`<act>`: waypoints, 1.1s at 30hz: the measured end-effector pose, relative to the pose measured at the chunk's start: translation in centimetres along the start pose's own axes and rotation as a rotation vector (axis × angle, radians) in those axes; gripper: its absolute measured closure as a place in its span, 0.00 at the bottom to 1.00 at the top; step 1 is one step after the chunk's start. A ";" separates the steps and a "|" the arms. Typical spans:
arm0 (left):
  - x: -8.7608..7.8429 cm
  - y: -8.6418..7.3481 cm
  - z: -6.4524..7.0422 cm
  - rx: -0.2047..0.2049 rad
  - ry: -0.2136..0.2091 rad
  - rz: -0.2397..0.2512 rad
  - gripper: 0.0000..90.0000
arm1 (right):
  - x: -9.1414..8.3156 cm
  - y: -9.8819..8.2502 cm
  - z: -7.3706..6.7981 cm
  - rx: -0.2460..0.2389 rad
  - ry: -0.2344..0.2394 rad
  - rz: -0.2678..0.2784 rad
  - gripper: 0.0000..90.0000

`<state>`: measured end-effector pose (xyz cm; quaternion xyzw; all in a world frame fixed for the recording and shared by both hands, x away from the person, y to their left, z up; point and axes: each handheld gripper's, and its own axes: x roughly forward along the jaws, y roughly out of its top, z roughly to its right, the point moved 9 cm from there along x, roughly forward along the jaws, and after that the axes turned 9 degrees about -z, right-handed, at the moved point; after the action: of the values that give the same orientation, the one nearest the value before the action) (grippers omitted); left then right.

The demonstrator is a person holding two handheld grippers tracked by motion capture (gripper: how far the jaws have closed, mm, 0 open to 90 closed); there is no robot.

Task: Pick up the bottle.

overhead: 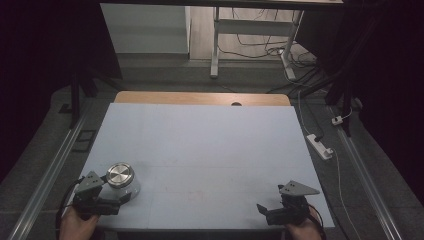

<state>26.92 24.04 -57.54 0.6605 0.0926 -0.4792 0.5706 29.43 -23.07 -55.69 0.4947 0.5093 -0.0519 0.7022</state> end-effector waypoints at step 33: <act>1.7 1.7 -0.7 0.064 0.011 -0.041 0.16 | 0.2 -0.1 -0.3 -0.022 0.007 -0.015 0.00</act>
<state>29.29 23.35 -57.75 0.6789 0.0938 -0.4900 0.5388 29.30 -22.84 -55.85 0.4834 0.5159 -0.0498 0.7055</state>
